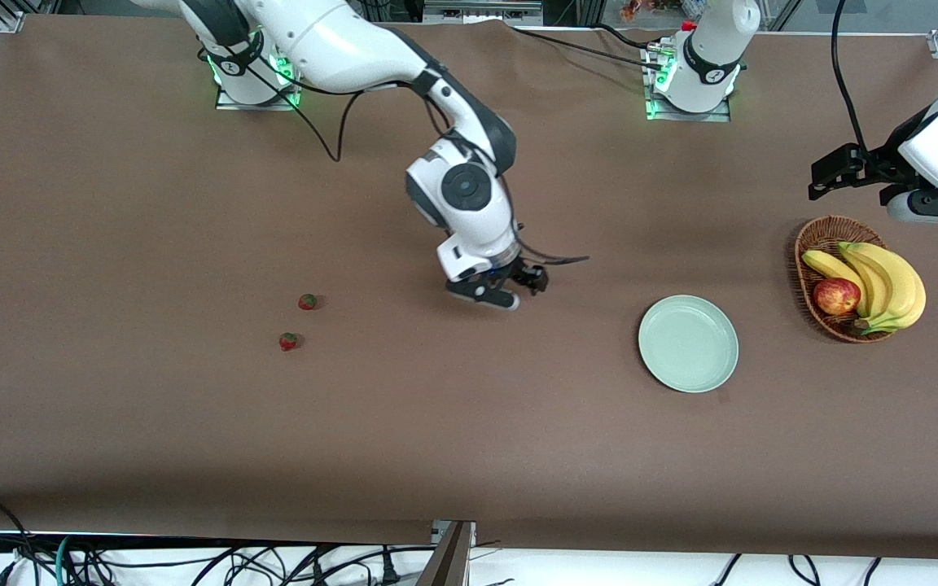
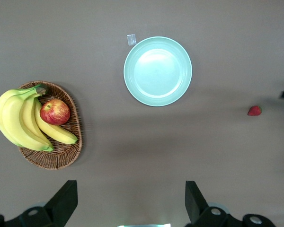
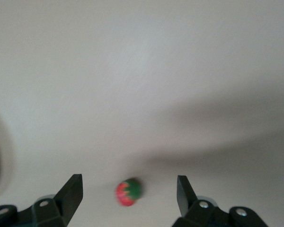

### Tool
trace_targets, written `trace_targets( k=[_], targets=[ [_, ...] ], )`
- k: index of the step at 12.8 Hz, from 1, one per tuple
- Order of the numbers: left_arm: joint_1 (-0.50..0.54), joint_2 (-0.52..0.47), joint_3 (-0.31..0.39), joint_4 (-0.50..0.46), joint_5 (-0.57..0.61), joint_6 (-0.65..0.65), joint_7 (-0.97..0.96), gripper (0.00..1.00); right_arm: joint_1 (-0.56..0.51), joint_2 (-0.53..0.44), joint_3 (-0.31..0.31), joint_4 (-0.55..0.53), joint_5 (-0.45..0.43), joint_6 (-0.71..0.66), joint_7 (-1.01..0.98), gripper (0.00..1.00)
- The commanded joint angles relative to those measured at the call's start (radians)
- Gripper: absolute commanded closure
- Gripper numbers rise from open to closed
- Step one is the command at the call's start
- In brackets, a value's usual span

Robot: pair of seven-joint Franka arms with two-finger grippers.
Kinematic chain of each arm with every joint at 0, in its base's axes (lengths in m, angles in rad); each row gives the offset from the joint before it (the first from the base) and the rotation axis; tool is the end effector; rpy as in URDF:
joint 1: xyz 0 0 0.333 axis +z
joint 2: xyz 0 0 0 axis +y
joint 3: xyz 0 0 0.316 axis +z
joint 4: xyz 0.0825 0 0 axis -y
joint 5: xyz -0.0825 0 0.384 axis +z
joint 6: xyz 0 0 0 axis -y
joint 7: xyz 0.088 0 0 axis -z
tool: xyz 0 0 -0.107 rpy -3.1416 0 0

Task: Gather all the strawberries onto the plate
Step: 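Reach the left gripper to the strawberry while the right gripper returns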

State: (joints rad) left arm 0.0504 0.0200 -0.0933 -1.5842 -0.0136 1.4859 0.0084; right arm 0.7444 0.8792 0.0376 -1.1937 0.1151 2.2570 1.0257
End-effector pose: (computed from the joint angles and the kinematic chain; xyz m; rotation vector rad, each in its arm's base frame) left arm 0.5495 -0.0246 0.6003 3.1216 -0.0808 -0.1852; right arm 0.5564 0.5446 0.2700 -2.8822 0.4722 -0.0252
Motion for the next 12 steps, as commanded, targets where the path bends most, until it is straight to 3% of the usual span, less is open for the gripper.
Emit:
trace_targets(
  k=[1,2,4,6,8,12],
  targets=[
    [-0.006,0.047,-0.006,0.021,-0.035,-0.048,0.010,0.00,-0.103,-0.061,0.012,-0.018,0.001,-0.155,-0.207,0.10],
    [-0.007,0.104,-0.006,0.020,-0.090,-0.068,0.009,0.00,-0.132,-0.078,-0.008,-0.027,-0.002,-0.213,-0.287,0.08],
    [-0.007,0.178,-0.006,0.018,-0.195,-0.159,0.016,0.00,-0.142,-0.143,-0.127,-0.111,0.003,-0.305,-0.508,0.07],
    [-0.058,0.230,-0.023,0.012,-0.203,-0.139,0.015,0.00,-0.143,-0.209,-0.212,-0.225,0.006,-0.297,-0.666,0.07],
    [-0.105,0.302,-0.038,0.010,-0.235,-0.046,0.016,0.00,-0.143,-0.248,-0.267,-0.324,0.009,-0.277,-0.749,0.07],
    [-0.257,0.426,-0.059,-0.006,-0.200,0.255,0.027,0.00,-0.146,-0.308,-0.308,-0.504,0.024,-0.212,-0.751,0.10]
  ],
)
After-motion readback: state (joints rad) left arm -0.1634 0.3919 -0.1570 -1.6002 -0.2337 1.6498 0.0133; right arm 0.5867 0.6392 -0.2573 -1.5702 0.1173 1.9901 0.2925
